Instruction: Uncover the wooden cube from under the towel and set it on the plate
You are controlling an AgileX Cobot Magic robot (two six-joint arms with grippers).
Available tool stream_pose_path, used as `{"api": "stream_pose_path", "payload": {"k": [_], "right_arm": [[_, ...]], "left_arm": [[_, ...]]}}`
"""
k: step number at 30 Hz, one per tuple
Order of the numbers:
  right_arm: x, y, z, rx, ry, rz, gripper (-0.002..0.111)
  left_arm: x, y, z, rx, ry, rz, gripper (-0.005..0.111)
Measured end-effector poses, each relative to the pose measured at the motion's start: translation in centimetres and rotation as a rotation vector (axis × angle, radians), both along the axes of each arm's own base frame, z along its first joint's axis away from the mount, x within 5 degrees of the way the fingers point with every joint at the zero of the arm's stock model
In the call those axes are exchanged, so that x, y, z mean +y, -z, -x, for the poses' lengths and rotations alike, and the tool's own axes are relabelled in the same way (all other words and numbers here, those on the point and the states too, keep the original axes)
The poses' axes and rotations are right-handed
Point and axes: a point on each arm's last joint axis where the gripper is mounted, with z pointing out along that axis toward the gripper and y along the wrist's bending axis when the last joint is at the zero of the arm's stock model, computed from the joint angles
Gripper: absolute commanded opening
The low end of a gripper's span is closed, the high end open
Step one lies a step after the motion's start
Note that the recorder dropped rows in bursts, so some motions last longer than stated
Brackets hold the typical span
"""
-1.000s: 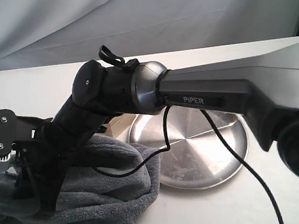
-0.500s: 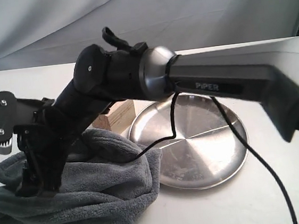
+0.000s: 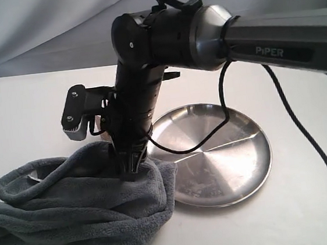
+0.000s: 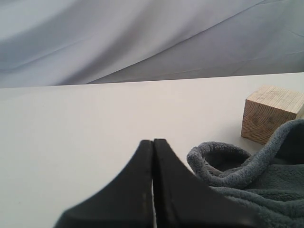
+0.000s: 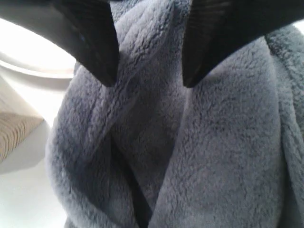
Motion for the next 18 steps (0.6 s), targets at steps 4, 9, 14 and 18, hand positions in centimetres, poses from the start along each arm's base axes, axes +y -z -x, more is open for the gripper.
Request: {"api": "stream_pose_path", "payload": {"k": [4, 9, 14, 18], "right_arm": [[-1.0, -0.1, -0.6, 0.033, 0.033, 0.008, 0.027], [-3.1, -1.3, -1.6, 0.071, 0.106, 0.006, 0.027], [-4.2, -0.3, -2.4, 0.14, 0.184, 0.043, 0.024], [-4.0, 2.6, -2.8, 0.199, 0.221, 0.097, 0.02]], "left_arm": [[0.0, 0.0, 0.0, 0.0, 0.0, 0.0, 0.0], [0.0, 0.0, 0.0, 0.0, 0.0, 0.0, 0.0], [0.0, 0.0, 0.0, 0.0, 0.0, 0.0, 0.0], [0.0, 0.0, 0.0, 0.0, 0.0, 0.0, 0.0]]}}
